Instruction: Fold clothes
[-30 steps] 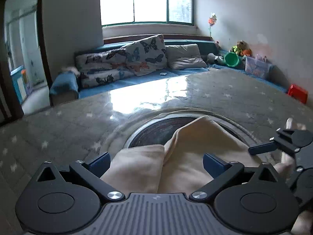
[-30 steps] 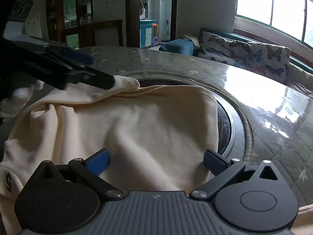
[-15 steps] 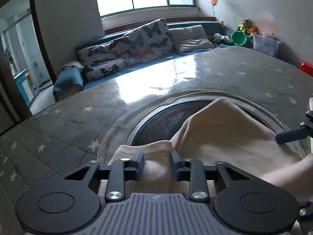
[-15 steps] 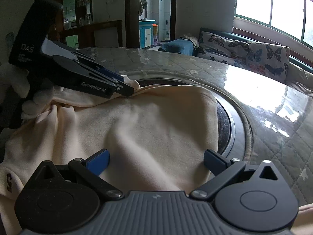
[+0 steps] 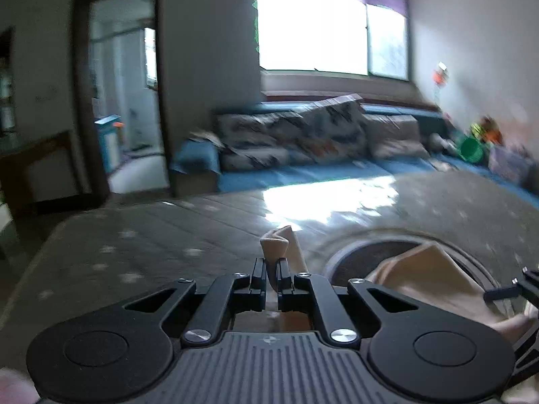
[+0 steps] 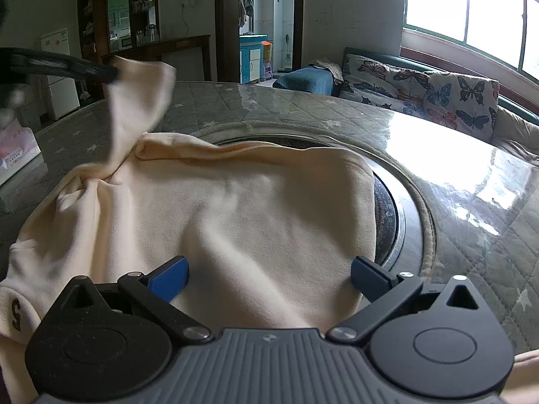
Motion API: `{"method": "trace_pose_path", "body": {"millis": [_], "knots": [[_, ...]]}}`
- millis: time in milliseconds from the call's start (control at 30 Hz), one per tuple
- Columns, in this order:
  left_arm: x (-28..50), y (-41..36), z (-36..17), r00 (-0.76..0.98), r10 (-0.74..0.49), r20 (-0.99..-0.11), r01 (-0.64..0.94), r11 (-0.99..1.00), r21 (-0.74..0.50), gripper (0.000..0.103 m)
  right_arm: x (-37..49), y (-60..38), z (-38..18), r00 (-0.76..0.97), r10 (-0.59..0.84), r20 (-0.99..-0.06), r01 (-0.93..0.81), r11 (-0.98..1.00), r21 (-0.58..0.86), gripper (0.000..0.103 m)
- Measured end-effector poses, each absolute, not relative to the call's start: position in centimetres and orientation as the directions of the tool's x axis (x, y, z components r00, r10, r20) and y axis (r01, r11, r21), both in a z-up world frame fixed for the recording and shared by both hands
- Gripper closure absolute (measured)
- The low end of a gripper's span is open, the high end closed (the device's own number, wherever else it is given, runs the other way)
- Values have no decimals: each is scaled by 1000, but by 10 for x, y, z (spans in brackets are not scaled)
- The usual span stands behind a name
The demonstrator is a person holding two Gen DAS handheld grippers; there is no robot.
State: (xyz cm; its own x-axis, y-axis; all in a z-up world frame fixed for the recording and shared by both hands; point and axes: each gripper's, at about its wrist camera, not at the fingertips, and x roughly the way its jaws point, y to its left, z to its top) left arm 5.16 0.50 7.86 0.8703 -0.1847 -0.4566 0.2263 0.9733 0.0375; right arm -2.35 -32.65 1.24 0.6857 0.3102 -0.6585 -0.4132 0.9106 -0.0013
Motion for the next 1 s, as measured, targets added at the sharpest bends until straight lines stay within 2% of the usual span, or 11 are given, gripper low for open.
{"method": "trace_pose_path", "body": {"millis": [267, 533, 600, 1000], "knots": [[-6, 64, 100, 923, -15, -385, 52, 995, 85, 97, -23, -326, 12, 686, 310, -659, -413, 911, -1, 0], [-25, 102, 73, 888, 162, -430, -80, 976, 202, 97, -24, -326, 12, 686, 310, -658, -412, 911, -1, 0], [-22, 105, 63, 861, 208, -465, -102, 965, 243, 96, -23, -326, 12, 686, 309, -659, -413, 911, -2, 0], [-36, 104, 43, 807, 274, -524, -120, 943, 309, 97, -23, -326, 11, 685, 310, -660, -415, 910, -3, 0]]}}
